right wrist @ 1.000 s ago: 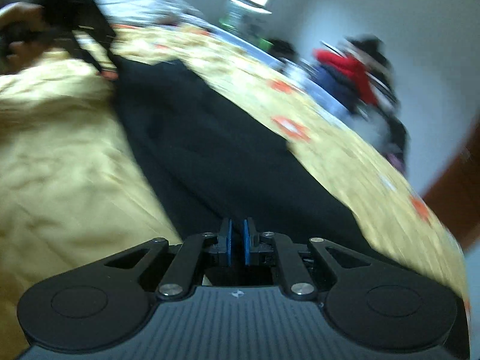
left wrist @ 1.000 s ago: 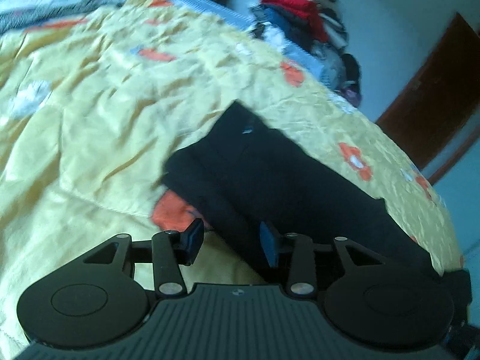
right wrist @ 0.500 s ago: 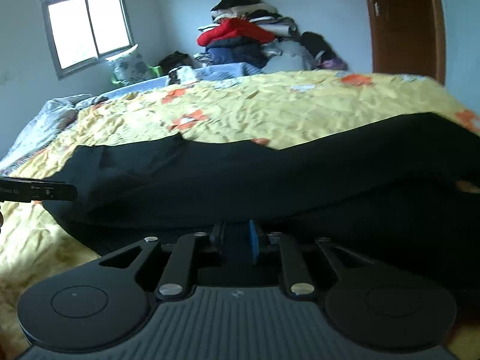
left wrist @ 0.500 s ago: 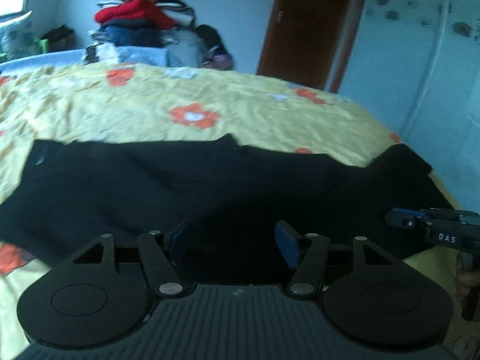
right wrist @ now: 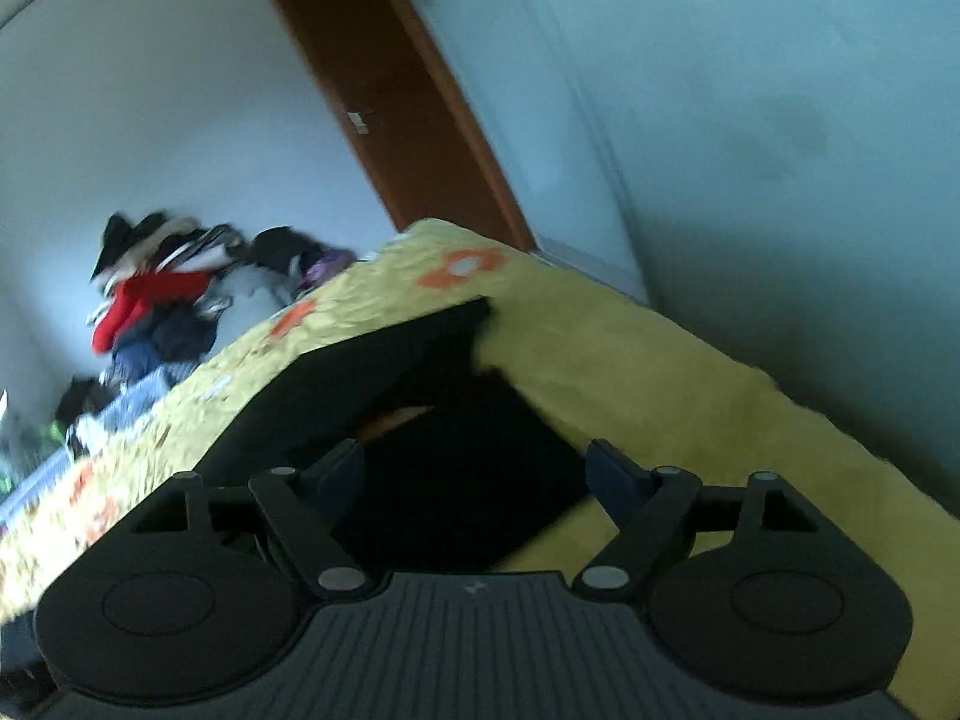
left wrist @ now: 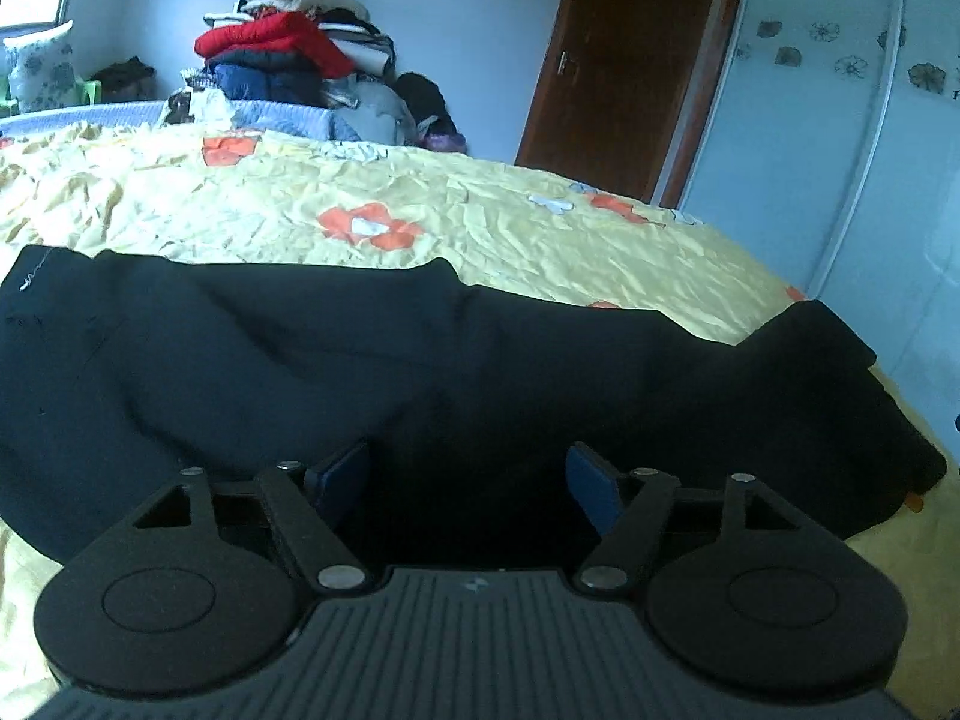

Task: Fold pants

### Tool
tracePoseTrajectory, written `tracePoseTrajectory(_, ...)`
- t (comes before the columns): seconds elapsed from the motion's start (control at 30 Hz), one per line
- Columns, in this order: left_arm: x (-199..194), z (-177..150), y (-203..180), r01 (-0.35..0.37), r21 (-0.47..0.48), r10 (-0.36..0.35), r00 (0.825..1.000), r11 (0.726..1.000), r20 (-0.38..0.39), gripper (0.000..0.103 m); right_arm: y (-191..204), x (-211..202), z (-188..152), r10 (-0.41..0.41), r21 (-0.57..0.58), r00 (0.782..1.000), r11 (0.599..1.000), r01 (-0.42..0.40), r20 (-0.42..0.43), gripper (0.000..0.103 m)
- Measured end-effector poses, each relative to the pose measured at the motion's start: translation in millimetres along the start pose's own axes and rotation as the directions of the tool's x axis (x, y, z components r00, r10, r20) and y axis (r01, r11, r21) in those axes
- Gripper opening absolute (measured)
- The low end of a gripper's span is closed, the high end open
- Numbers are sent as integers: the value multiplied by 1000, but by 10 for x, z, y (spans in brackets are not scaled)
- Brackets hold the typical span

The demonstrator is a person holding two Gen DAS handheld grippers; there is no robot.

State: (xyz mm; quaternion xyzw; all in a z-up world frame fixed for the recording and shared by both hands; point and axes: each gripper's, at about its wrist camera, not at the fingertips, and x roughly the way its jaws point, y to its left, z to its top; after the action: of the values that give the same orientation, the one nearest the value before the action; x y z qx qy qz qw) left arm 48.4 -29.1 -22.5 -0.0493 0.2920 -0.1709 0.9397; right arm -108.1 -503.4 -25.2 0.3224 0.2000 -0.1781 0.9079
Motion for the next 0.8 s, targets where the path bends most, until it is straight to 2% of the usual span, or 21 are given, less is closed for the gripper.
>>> tracePoseTrajectory(0.13,-6,-67,-66,-20,48,19,1000,999,12,80,-203,131,-79,17,129,998,992,-8,-67,81)
tracePoseTrajectory(0.2,10,-56,-67,-9,48,9,1000,999,7,86,-173,198,-55,14,114,998,993,-7,-61,81)
tracePoseTrajectory(0.27,29,-57,-45,-3,37,3,1000,999,-2,88,-124,289,-30,18,100,998,995,-11,-62,80)
tracePoseTrajectory(0.3,32,-58,-35,-3,33,3,1000,999,-4,89,-91,325,-34,23,92,998,996,-18,-61,75)
tracePoseTrajectory(0.33,36,-57,-27,-2,29,2,1000,1000,-4,89,-64,380,-32,20,72,998,997,-16,-55,66)
tracePoseTrajectory(0.37,40,-58,-26,-2,28,3,1000,1000,-5,89,-62,419,-22,1,52,999,999,2,-52,30)
tracePoseTrajectory(0.4,40,-59,-28,-3,28,3,1000,1000,-5,90,-64,452,-21,-11,45,998,999,13,-55,6)
tracePoseTrajectory(0.47,48,-56,-32,-5,32,5,1000,999,-8,92,-94,517,-33,2,46,998,999,0,-61,6)
tracePoseTrajectory(0.57,50,-58,-39,-7,37,8,1000,999,-11,93,-70,442,-14,-24,-9,1000,1000,24,-17,6)
tracePoseTrajectory(0.7,54,-66,-43,-3,36,3,1000,999,-13,95,-119,255,157,-116,-84,991,989,122,68,6)
tracePoseTrajectory(0.8,67,-65,-56,-2,45,3,1000,999,-19,97,-202,263,213,-128,-84,991,988,130,21,7)
